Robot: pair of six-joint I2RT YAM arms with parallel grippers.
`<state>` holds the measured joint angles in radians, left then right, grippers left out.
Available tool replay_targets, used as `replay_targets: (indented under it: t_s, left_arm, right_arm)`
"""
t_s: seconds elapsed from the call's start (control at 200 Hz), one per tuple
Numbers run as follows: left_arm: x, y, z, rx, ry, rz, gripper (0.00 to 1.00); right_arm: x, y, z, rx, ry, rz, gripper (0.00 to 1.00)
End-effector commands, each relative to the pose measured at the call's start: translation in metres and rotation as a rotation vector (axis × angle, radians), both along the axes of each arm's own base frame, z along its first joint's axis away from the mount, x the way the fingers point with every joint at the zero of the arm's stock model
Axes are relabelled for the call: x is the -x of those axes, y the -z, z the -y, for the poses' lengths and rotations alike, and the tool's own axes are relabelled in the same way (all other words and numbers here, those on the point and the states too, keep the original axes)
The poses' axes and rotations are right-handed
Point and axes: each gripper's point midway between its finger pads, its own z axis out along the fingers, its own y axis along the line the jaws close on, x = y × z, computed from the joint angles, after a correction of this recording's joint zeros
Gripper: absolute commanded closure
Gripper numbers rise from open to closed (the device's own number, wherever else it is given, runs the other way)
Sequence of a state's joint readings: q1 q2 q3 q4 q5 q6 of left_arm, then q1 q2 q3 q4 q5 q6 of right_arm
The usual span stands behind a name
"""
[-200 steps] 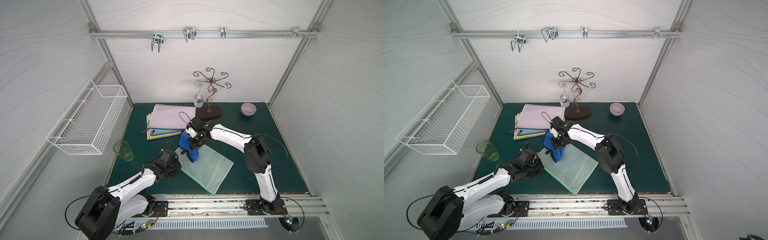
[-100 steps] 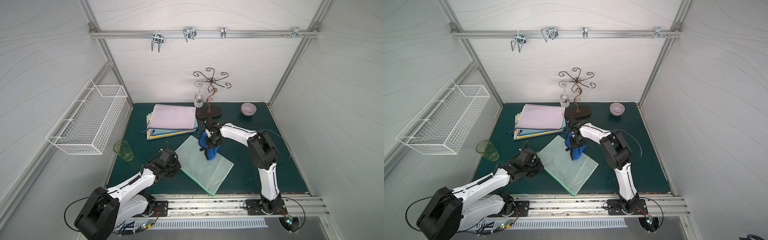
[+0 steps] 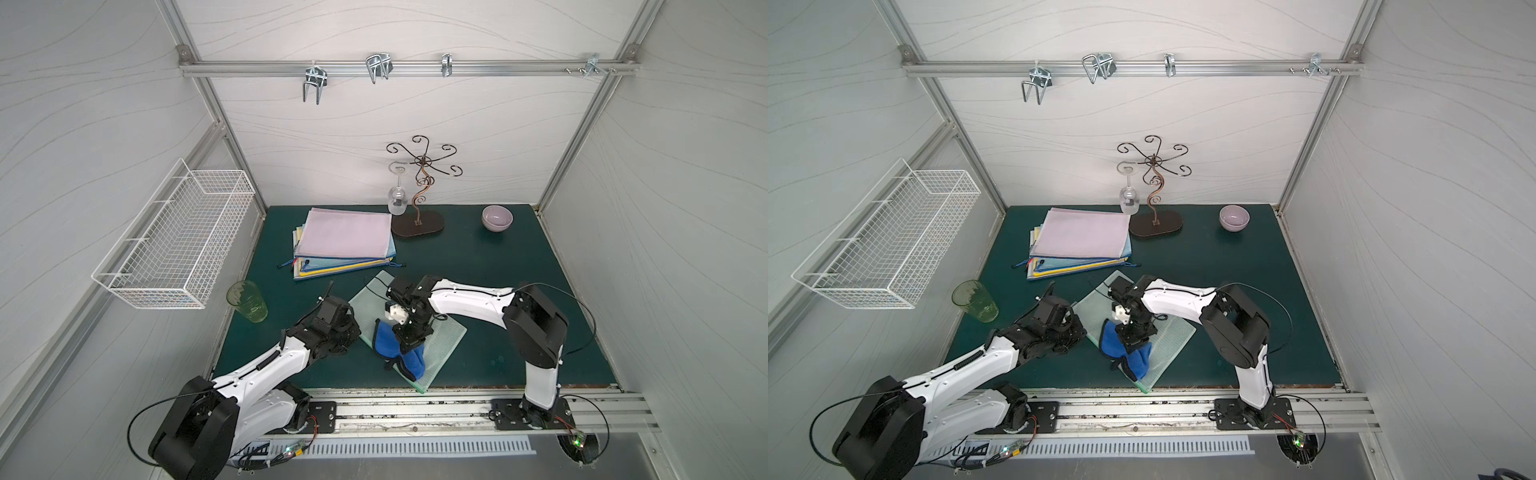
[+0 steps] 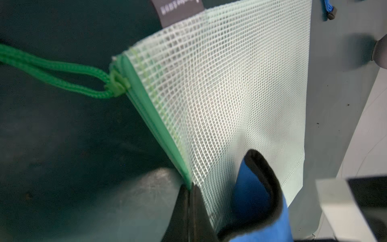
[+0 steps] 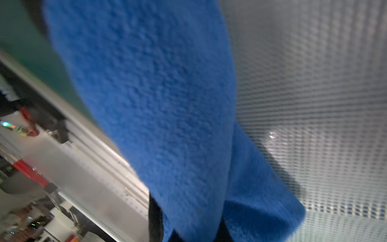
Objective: Wipe the document bag
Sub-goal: Wipe the dirt from the document bag, then adjust the document bag at the center of the board.
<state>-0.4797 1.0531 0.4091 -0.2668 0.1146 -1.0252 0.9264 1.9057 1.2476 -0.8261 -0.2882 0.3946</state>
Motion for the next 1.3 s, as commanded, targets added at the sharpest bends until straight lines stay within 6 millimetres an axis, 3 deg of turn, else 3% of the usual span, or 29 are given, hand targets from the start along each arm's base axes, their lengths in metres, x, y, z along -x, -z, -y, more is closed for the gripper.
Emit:
replay_targets:
  t_s: [0.0,0.06,0.105,0.145,0.24,0.385,0.47,0.54,0.635,0.725,0.79,0.92,1.051,1.146,1.296]
  left_arm:
    - [-0.016,-0.039,-0.002,-0.022,0.023,0.088,1.00]
    - [-0.017,-0.062,-0.011,-0.048,0.032,0.121,1.00]
    - [-0.018,-0.085,-0.020,-0.093,0.040,0.162,1.00]
    - [-0.015,-0.102,-0.033,-0.164,0.051,0.188,1.00]
    - [-0.014,-0.164,-0.057,-0.330,0.091,0.272,1.00]
    - [-0.017,-0.238,-0.088,-0.591,0.149,0.341,1.00]
    - [-0.023,-0.265,-0.094,-0.761,0.208,0.345,1.00]
    - [-0.034,-0.275,-0.089,-0.885,0.264,0.340,1.00]
    - [-0.054,-0.274,-0.063,-1.024,0.374,0.350,1.00]
    - [-0.069,-0.271,-0.026,-1.162,0.511,0.346,1.00]
    - [-0.076,-0.255,0.012,-1.138,0.620,0.354,1.00]
    - [-0.077,-0.198,0.095,-1.028,0.817,0.408,1.00]
    - [-0.060,-0.174,0.173,-0.893,0.952,0.491,1.00]
    - [-0.051,-0.149,0.205,-0.759,0.990,0.468,1.00]
    - [-0.040,-0.122,0.233,-0.613,1.032,0.454,1.00]
  right_arm:
    - [-0.053,-0.007,0.081,0.168,0.268,0.129,1.00]
    - [-0.074,-0.028,0.108,0.173,0.347,0.205,1.00]
    - [-0.086,-0.048,0.118,0.156,0.379,0.263,1.00]
    - [-0.095,-0.067,0.121,0.133,0.399,0.309,1.00]
    - [-0.105,-0.096,0.114,0.046,0.431,0.353,1.00]
    - [-0.102,-0.093,0.099,-0.015,0.435,0.292,1.00]
    - [-0.099,-0.086,0.093,-0.037,0.438,0.264,1.00]
    - [-0.099,-0.080,0.091,-0.041,0.444,0.256,1.00]
    - [-0.102,-0.076,0.097,-0.029,0.466,0.250,1.00]
    - [-0.107,-0.080,0.110,-0.032,0.514,0.267,1.00]
    - [-0.110,-0.084,0.123,-0.011,0.541,0.297,1.00]
    - [-0.114,-0.098,0.145,0.003,0.593,0.363,1.00]
    - [-0.118,-0.119,0.161,0.015,0.623,0.443,1.00]
    - [-0.119,-0.122,0.167,0.018,0.640,0.458,1.00]
    - [-0.115,-0.121,0.174,0.033,0.657,0.469,1.00]
